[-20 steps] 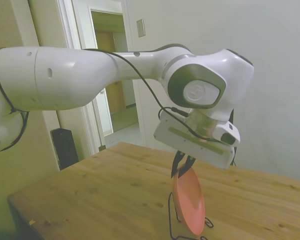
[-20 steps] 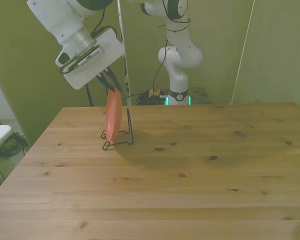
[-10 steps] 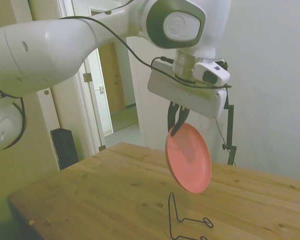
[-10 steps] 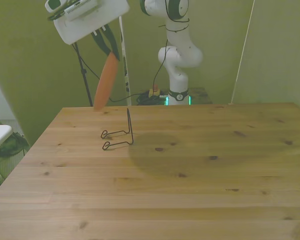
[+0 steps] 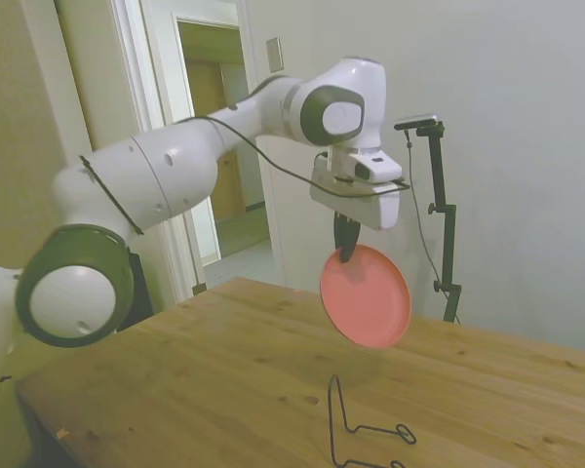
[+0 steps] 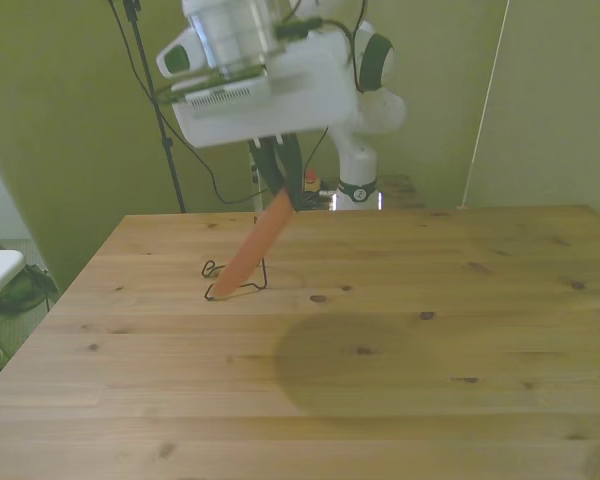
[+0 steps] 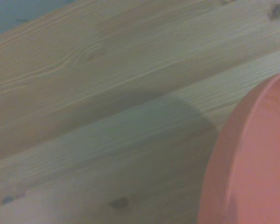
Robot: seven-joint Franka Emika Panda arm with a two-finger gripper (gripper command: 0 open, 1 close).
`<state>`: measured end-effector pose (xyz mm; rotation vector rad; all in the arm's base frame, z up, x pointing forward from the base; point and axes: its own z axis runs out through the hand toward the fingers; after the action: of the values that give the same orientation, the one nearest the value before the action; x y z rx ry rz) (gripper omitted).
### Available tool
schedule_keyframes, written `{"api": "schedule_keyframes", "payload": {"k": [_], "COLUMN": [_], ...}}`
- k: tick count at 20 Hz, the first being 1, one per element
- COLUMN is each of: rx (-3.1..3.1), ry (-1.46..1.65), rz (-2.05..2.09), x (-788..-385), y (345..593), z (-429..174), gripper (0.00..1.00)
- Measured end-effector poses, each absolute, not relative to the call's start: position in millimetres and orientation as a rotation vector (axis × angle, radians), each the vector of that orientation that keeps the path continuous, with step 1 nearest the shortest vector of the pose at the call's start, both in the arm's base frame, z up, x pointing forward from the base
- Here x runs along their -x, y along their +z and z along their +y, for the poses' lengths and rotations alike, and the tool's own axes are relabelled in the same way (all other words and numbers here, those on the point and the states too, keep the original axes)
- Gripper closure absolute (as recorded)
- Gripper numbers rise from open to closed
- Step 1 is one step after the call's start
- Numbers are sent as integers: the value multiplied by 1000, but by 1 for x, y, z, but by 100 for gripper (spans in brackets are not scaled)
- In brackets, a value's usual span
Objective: Unload the plate
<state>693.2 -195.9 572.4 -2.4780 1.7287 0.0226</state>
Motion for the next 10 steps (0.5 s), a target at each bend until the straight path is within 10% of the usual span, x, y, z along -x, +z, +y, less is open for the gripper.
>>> {"api": "schedule_keyframes", "payload": {"k": [10], "rx": [2413], "ry": [-133], "rz": [2273], "x": [-752], "y": [443], "z": [-164], "gripper": [100]}}
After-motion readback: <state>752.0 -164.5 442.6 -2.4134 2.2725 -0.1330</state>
